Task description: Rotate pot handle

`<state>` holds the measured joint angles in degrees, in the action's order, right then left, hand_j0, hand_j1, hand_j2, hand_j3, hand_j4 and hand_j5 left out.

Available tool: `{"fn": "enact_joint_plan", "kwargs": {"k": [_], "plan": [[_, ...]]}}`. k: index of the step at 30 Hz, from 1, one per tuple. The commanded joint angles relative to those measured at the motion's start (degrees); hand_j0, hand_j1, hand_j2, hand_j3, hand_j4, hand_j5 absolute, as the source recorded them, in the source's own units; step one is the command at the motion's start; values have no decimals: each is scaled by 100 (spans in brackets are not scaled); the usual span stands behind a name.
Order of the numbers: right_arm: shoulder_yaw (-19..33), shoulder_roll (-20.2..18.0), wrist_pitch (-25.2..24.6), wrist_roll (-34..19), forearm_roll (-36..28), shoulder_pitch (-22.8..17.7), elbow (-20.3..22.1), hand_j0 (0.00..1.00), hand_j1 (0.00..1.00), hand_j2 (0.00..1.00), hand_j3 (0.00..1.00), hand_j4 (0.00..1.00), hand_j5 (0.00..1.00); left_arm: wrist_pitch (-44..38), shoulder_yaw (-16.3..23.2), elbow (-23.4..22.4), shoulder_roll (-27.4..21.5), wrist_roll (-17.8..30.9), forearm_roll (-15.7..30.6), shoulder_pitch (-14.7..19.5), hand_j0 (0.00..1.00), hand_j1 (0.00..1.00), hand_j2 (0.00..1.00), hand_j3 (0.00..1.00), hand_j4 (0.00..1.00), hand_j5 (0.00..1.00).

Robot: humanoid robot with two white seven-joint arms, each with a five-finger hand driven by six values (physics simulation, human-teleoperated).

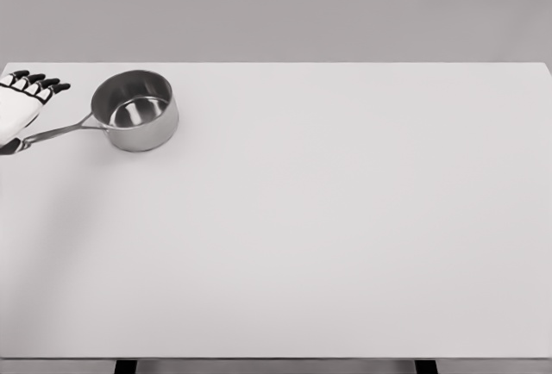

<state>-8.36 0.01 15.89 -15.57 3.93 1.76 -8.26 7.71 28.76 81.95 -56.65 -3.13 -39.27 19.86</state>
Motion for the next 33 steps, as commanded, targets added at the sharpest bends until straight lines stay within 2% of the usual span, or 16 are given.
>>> {"fn": "enact_joint_plan", "kwargs": {"k": [1, 17, 26, 33], "plan": [[1, -1, 2, 1, 2, 0, 0, 100, 100, 100, 100, 100, 100, 3, 7, -39, 23, -3, -19, 9, 100, 100, 100, 100, 100, 100], [1, -1, 2, -8, 2, 0, 0, 100, 100, 100, 100, 100, 100, 337, 7, 31, -74, -12, 68, -53, 100, 100, 100, 100, 100, 100], [1, -1, 2, -8, 2, 0, 0, 100, 100, 100, 100, 100, 100, 337, 51, -276, 216, -12, 112, 27, 100, 100, 100, 100, 100, 100], [1, -1, 2, 1, 2, 0, 0, 100, 100, 100, 100, 100, 100, 337, 42, -294, 277, -12, 95, 105, 100, 100, 100, 100, 100, 100]]}}
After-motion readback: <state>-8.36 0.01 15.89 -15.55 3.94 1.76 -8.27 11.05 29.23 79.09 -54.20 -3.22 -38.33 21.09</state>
